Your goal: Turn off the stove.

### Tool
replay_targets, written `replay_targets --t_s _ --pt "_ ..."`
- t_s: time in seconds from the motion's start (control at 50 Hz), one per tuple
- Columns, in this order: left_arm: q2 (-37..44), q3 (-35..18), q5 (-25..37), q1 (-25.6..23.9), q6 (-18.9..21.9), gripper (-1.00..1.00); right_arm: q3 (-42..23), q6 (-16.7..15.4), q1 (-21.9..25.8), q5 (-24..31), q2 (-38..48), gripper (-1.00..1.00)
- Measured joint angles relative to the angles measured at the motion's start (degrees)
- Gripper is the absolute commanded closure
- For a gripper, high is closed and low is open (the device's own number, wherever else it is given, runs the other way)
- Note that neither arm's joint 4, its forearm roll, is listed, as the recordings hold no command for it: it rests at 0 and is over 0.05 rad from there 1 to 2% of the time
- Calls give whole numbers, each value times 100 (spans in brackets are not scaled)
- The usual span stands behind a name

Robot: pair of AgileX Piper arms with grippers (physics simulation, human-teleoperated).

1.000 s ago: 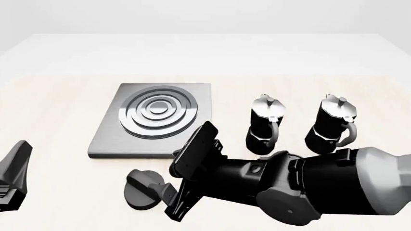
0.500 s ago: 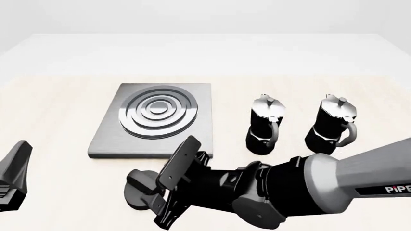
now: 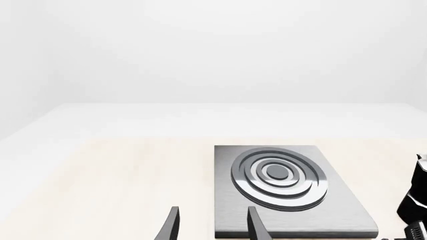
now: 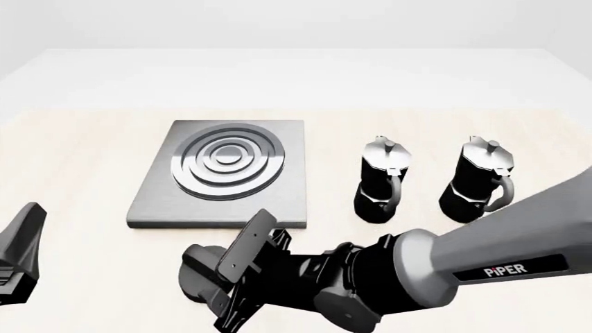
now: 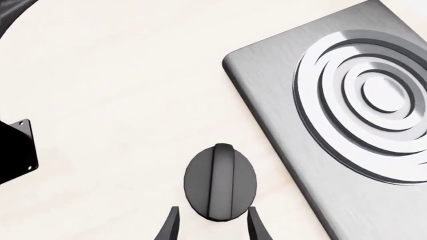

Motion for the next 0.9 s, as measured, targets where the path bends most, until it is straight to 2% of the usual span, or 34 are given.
replay_targets --t_s 0.42,0.9 --pt "0 0 0 0 0 -100 -149 53 55 -83 356 -100" --pt "0 0 0 0 0 -100 -201 94 210 -27 376 -100"
